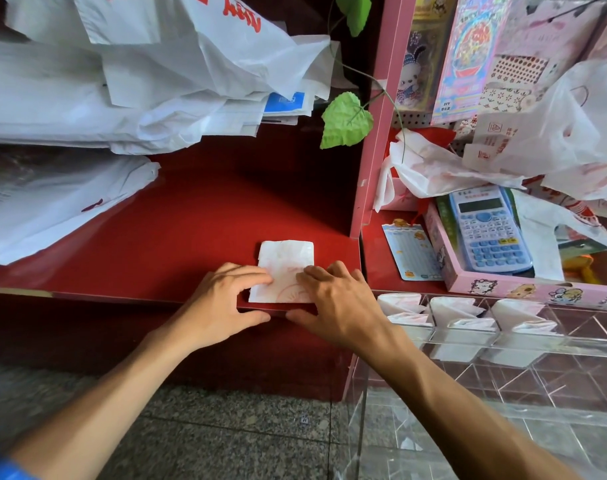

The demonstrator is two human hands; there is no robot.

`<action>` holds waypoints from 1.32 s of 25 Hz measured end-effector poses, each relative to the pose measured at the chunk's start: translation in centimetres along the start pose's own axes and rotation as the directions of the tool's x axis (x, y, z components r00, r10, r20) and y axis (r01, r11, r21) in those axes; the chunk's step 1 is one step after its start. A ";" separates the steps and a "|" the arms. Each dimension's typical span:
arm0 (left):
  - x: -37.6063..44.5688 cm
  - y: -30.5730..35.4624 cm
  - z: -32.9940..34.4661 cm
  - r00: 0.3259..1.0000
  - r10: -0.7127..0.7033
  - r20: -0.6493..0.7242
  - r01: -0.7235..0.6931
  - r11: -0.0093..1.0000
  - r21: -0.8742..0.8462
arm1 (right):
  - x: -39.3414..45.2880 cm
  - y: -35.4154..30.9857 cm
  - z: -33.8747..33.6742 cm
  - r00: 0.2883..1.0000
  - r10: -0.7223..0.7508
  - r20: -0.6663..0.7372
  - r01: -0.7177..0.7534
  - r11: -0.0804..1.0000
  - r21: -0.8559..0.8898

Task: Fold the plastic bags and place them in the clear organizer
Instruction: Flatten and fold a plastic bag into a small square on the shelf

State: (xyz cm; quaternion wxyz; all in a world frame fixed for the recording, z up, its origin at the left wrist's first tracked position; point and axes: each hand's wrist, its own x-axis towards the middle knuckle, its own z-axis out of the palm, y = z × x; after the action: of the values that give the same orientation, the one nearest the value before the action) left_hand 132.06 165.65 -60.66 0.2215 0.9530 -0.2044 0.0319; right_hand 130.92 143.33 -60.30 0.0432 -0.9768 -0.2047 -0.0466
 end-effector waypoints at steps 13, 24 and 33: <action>-0.3 0.9 -1.0 0.977 -0.184 -0.105 0.139 0.931 -0.339 | 0.7 1.8 -0.8 0.968 0.232 -0.090 -0.132 0.786 0.603; 0.5 2.9 -0.1 0.917 -0.383 -0.114 0.298 0.846 -0.442 | 1.8 1.3 -0.2 0.896 0.444 -0.004 -0.331 0.675 0.659; 1.2 2.0 1.6 0.942 -0.170 -0.291 0.156 0.985 -0.069 | 0.9 -0.4 2.3 0.949 0.032 -0.315 -0.024 0.999 0.027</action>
State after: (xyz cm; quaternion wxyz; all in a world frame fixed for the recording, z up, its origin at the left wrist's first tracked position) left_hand 132.35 162.87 -61.11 0.2726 0.9459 -0.0901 0.1510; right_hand 131.71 144.28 -62.42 0.0871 -0.9590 -0.1818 -0.1990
